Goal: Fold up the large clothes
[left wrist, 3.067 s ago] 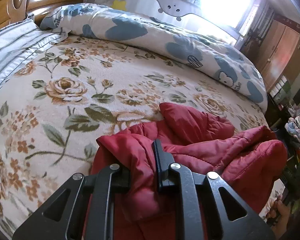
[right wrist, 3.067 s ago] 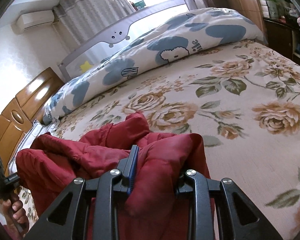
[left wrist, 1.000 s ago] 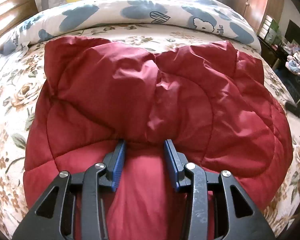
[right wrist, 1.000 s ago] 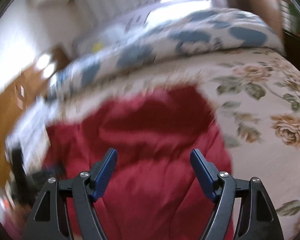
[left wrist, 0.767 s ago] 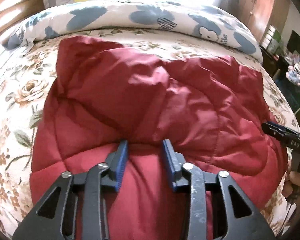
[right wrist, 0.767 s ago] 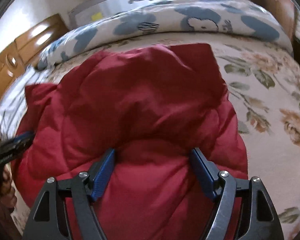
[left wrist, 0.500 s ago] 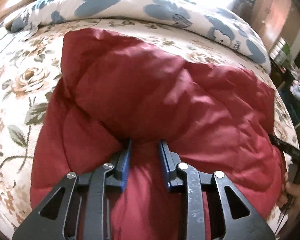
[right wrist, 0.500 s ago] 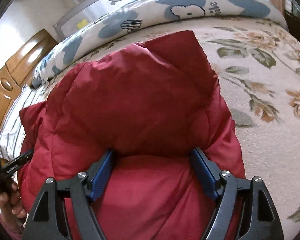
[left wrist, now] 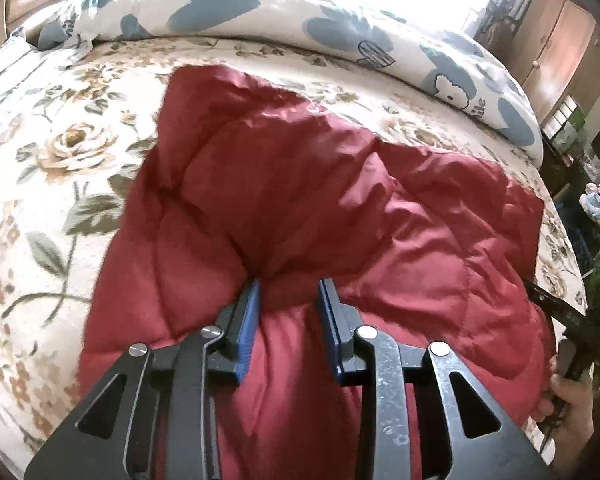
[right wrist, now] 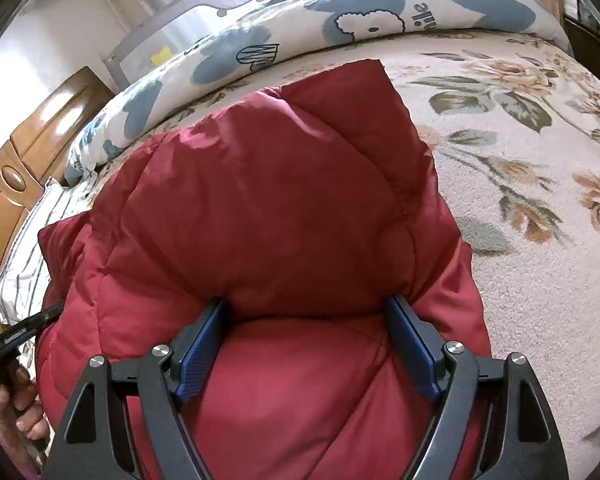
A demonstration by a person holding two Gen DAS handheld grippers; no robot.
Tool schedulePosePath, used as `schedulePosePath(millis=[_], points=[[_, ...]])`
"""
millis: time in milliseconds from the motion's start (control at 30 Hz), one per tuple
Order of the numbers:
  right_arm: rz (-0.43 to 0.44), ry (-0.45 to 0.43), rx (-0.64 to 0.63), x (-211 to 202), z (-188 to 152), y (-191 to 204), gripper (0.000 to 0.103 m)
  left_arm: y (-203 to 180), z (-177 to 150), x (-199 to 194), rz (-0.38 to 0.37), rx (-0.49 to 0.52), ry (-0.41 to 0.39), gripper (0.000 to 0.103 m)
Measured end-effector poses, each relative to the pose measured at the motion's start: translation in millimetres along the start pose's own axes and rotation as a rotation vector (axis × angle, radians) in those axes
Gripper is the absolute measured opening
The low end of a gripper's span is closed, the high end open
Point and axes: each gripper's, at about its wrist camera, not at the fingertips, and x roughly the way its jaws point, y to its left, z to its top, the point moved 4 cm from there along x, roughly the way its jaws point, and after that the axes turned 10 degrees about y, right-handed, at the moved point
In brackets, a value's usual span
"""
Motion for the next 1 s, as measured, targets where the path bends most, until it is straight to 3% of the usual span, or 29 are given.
schedulePosePath(millis=[300,400,833,933,1000], points=[[-0.011,-0.051,0.0,-36.9,-10.7,4.9,0.081,23.4,-20.7,-37.8,-0.041,-0.038,-0.055,0.053],[-0.006,-0.067,0.007,-49.5,-15.6,1.1,0.081,35.8,-25.7,-45.7,-0.063,-0.067,-0.079,0.065],[-0.021,-0.066,0.021,-73.2,-37.0,-25.9,0.082,72.9,-37.8,-46.5,-0.073,-0.137,-0.068,0.066],[-0.021,-0.055,0.042,-72.5,-42.9,-38.6,0.082,79.0,-39.0,-44.4,-0.097,-0.159,-0.057,0.067],[-0.015,-0.054,0.057,-72.2,-45.8,-46.3,0.082,83.4,-38.9,-43.6,-0.13,-0.178,-0.057,0.072]])
